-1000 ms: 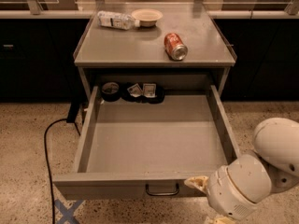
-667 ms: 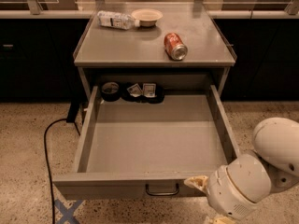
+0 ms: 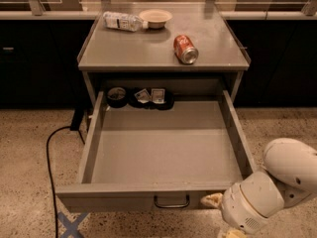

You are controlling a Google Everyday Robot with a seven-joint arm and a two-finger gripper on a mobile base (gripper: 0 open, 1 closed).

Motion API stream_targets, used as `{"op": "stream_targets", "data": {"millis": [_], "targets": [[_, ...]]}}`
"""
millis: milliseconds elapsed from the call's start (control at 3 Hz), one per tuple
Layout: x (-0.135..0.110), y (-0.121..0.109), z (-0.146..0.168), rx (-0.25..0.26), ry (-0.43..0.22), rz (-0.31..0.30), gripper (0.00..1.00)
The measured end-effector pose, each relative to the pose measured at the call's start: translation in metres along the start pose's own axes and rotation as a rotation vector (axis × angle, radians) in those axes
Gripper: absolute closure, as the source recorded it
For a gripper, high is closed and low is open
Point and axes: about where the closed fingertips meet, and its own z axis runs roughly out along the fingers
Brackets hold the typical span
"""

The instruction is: Close top drawer

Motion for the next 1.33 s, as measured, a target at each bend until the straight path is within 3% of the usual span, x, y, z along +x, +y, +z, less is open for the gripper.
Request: {"op": "stream_targets", "data": {"millis": [333,667,1333], "targets": [[0.009,-0.034,0.017,-0.009,0.009,0.029,0.00],[-0.001,-0.064,0.030,-0.019,0.004,0.021,0.00],[-0.030,-0.091,0.038,-0.013,-0.010,-0.047,0.00]]}}
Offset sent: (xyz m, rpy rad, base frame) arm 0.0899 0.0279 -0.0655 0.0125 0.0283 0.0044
